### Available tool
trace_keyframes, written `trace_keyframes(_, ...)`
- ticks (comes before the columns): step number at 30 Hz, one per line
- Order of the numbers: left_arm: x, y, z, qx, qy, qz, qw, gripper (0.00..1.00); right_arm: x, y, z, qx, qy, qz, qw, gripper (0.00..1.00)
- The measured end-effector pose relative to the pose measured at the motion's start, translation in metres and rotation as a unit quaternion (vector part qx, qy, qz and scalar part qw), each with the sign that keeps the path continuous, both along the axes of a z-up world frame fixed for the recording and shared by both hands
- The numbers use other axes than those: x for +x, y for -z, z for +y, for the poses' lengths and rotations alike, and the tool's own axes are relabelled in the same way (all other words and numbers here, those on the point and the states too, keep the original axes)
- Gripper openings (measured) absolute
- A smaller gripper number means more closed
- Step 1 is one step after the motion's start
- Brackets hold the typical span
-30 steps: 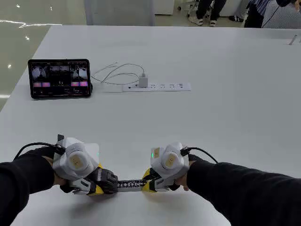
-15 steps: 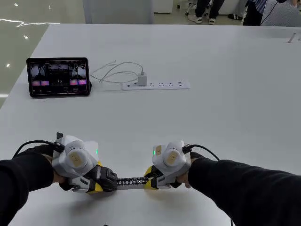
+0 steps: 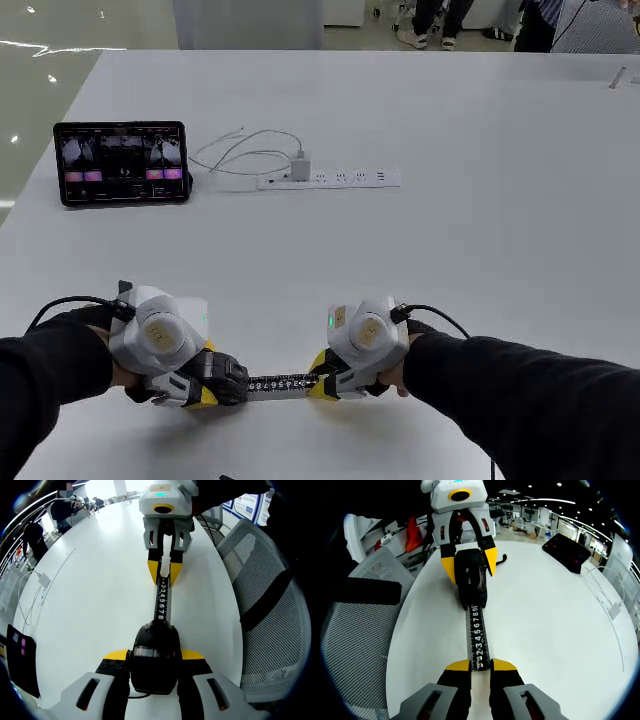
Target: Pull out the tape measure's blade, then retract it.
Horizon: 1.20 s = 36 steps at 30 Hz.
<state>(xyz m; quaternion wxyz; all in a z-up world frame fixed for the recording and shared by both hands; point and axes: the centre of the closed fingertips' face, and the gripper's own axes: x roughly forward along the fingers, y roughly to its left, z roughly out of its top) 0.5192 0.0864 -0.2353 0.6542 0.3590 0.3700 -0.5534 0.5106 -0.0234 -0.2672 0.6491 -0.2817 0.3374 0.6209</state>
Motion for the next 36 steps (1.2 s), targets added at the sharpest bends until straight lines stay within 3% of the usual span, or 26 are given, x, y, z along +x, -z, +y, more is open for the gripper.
trace_keyframes(36, 0.000, 0.000, 0.000, 0.001, 0.000, -0.001, 1.0000, 0.31, 0.000, 0.000, -0.014, -0.005, 0.008, 0.000, 1.0000, 0.09)
